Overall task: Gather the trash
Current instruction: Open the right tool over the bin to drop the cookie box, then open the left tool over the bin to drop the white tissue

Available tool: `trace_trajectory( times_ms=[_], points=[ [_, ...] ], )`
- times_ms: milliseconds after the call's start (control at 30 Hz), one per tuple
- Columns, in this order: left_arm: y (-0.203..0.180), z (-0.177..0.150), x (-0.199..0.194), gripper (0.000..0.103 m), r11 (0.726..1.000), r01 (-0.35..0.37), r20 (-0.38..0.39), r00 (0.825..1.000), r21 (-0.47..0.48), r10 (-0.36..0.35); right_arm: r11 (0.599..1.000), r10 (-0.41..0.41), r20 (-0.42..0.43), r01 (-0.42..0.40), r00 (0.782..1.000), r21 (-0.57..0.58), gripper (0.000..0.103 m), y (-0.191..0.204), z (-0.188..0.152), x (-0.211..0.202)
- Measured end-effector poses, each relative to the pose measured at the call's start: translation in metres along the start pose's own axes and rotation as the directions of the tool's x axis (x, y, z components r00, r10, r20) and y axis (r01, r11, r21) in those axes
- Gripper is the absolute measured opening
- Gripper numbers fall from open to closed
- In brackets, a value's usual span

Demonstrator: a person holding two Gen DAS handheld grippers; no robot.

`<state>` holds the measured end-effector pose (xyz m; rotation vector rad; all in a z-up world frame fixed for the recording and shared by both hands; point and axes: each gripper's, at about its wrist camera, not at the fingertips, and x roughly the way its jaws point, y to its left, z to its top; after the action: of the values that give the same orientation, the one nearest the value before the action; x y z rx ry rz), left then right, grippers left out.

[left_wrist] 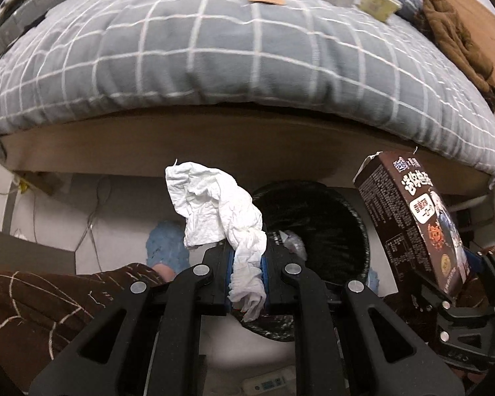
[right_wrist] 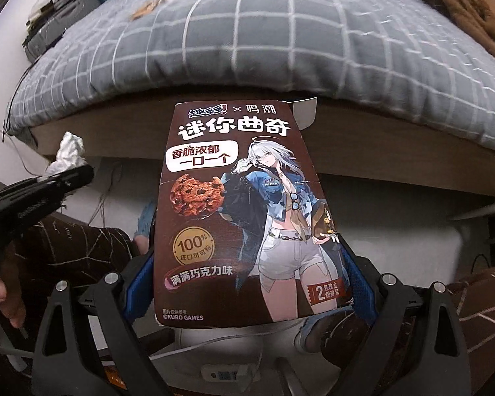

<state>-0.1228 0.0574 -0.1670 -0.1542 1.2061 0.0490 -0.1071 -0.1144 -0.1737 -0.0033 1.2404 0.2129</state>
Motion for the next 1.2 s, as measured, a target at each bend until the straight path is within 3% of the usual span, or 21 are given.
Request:
trace_trajectory(
  times_ms=[267, 600, 867, 1200],
  points=[
    [0.019, 0.005, 0.017, 0.011, 0.999, -0.027, -0.026, 0.999, -0.027, 0.027, 1.0, 0.002, -0.037, -0.003, 0.999, -0.031, 0.09, 0.012, 0.009, 0.028],
    [0.008, 0.005, 0.033, 0.011, 1.0, -0.005, -0.055, 0.998, -0.011, 0.004, 0.998, -0.033, -0.028, 0.031, 0.999, -0.064, 0.094, 0.012, 0.017, 0.042],
    [-0.015, 0.008, 0.05, 0.011, 0.999, 0.018, -0.084, 0.996, 0.038, -0.015, 0.996, -0.089, 0.003, 0.089, 0.996, 0.026, 0.095, -0.036, 0.016, 0.027],
    [-0.07, 0.009, 0.056, 0.011, 0.991, 0.084, -0.102, 0.992, 0.103, -0.074, 0.984, -0.149, 0.047, 0.144, 0.988, 0.105, 0.095, -0.079, 0.016, 0.0]
  ],
)
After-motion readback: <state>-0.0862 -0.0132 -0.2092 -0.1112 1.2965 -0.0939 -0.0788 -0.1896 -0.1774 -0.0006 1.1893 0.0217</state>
